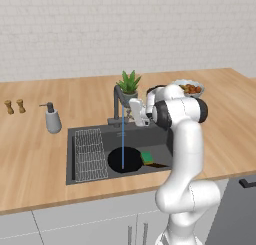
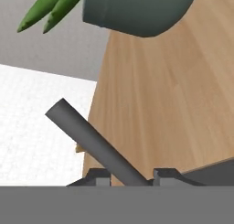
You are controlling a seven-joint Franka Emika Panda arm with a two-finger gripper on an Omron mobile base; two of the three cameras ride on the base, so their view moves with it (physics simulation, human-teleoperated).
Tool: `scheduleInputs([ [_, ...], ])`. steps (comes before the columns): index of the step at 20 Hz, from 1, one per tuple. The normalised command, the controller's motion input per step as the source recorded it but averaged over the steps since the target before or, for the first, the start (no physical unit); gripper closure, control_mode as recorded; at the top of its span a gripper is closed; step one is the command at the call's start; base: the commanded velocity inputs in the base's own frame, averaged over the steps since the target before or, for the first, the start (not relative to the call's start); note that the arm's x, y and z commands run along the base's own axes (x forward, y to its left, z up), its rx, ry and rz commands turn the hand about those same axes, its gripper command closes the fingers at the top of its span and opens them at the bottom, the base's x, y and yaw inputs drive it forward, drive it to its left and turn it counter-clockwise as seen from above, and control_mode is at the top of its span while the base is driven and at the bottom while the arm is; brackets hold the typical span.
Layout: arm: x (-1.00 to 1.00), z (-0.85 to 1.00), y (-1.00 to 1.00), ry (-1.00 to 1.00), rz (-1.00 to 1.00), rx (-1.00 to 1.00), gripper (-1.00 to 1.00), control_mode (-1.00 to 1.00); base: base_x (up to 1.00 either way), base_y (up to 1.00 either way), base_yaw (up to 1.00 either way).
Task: Pick the pan and sponge and place them into the sink. Then turn on the water.
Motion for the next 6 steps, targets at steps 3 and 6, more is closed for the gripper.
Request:
scheduleInputs([
  [3, 0.0, 0.0, 0.0, 0.0, 0.0, 0.0, 1.0, -1.0, 0.0, 0.0, 0.0],
  [6, 0.0, 0.0, 0.0, 0.0, 0.0, 0.0, 1.0, -1.0, 0.0, 0.0, 0.0],
])
